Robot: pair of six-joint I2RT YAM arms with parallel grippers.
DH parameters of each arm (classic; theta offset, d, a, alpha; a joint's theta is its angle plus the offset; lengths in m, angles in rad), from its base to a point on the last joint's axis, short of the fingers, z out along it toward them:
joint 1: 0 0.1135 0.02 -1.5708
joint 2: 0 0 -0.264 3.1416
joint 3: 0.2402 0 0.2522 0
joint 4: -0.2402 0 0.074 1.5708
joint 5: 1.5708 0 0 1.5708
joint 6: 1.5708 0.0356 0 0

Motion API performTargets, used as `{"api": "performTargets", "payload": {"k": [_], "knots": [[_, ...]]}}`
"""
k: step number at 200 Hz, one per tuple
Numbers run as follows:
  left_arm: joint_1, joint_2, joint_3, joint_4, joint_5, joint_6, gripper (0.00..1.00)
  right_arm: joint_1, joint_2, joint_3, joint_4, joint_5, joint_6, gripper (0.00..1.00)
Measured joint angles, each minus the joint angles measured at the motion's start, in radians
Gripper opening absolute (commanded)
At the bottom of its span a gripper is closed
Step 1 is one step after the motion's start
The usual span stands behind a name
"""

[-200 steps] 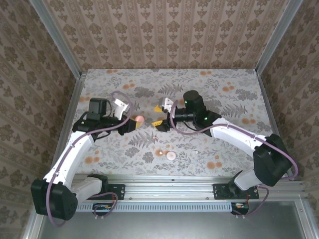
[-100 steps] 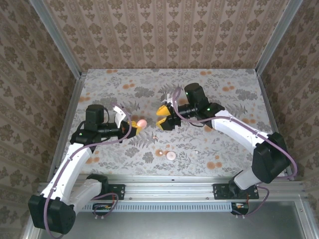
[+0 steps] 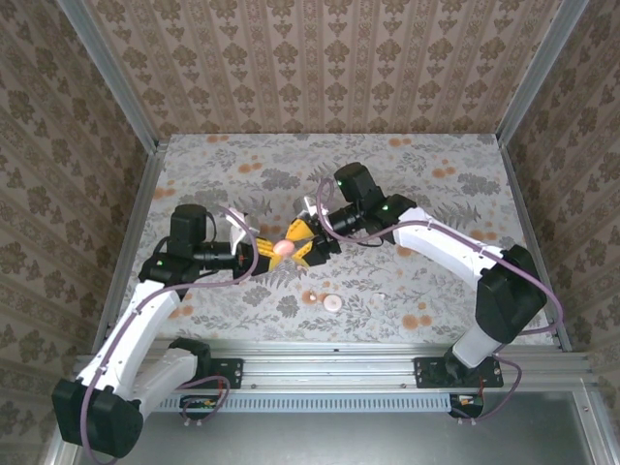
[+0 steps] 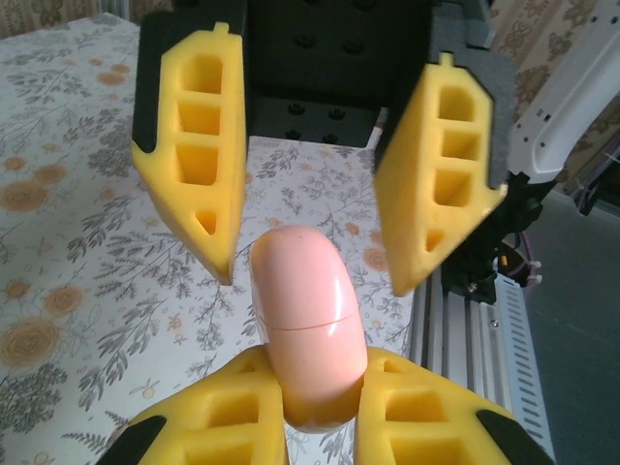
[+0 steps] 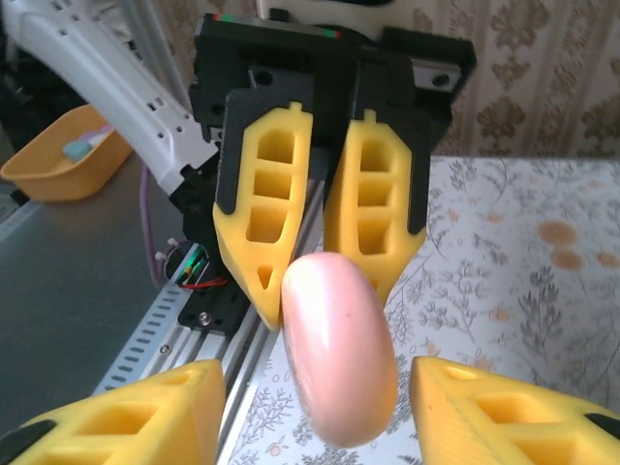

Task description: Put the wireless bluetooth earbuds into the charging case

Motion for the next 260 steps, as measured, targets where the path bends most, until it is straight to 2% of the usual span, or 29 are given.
{"api": "performTargets", "payload": {"k": [51, 79, 91, 110, 133, 208, 260], "knots": [[-0.012, -0.015, -0.003, 0.002, 0.016, 0.006, 0.12, 0.006, 0.031, 0.029, -0.086, -0.042, -0.094, 0.31], [-0.013, -0.025, -0.003, 0.001, 0.022, 0.017, 0.14, 0.005, 0.033, 0.047, -0.117, -0.045, -0.115, 0.18], [-0.013, -0.031, -0.003, 0.001, 0.021, 0.021, 0.20, 0.005, 0.033, 0.050, -0.121, -0.045, -0.123, 0.14], [-0.015, -0.035, -0.005, 0.003, 0.006, 0.029, 0.39, 0.006, 0.033, 0.052, -0.123, -0.037, -0.124, 0.14], [-0.021, -0.039, -0.009, 0.002, -0.015, 0.040, 0.46, 0.011, 0.029, 0.049, -0.106, 0.012, -0.104, 0.14], [-0.045, -0.059, -0.016, 0.002, -0.057, 0.072, 0.45, 0.029, 0.008, 0.035, -0.077, 0.058, -0.060, 0.14], [-0.045, -0.061, -0.020, 0.002, -0.079, 0.086, 0.24, 0.038, 0.008, 0.035, -0.079, 0.058, -0.060, 0.14]]}}
